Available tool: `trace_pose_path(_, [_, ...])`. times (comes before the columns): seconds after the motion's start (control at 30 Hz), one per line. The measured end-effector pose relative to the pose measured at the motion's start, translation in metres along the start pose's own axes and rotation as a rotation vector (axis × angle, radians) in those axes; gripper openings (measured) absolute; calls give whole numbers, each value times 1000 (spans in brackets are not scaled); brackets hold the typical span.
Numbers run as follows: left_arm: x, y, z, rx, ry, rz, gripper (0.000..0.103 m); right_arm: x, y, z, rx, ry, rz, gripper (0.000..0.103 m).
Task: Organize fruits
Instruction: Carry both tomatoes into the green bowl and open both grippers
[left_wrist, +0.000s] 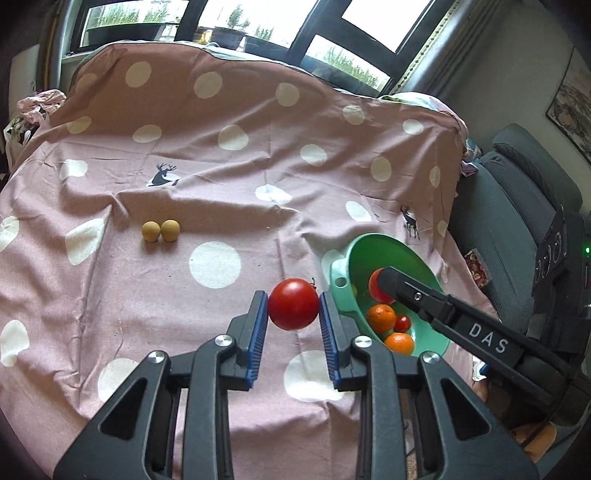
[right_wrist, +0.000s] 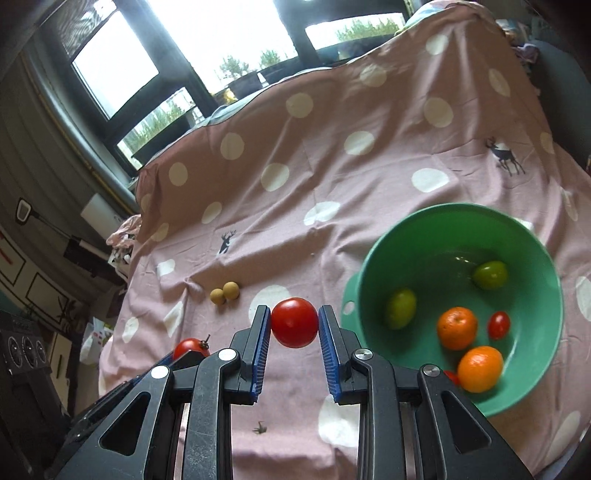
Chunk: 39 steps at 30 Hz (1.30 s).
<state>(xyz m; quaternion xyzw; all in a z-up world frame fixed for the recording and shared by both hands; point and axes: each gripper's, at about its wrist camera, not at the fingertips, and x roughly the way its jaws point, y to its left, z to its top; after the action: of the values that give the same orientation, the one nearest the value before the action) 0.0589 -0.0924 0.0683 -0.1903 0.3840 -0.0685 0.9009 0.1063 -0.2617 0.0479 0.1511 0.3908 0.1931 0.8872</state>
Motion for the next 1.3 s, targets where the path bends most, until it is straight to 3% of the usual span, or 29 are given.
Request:
trace_pose_path(0.27, [19, -44, -3, 82, 34, -29, 28, -32, -43, -8, 64, -61, -73, 29])
trace_pose_path(0.6, [59, -84, -4, 167, 88, -42, 28, -33, -95, -10, 177, -61, -139, 29])
trace_pose_path(1.0, [109, -102, -15, 214, 184, -43, 28, -18, -136, -15, 251, -61, -206, 29])
trace_pose_path(1.3, [129, -99, -24, 217, 221, -21, 28, -8, -139, -19, 227, -47, -216, 29])
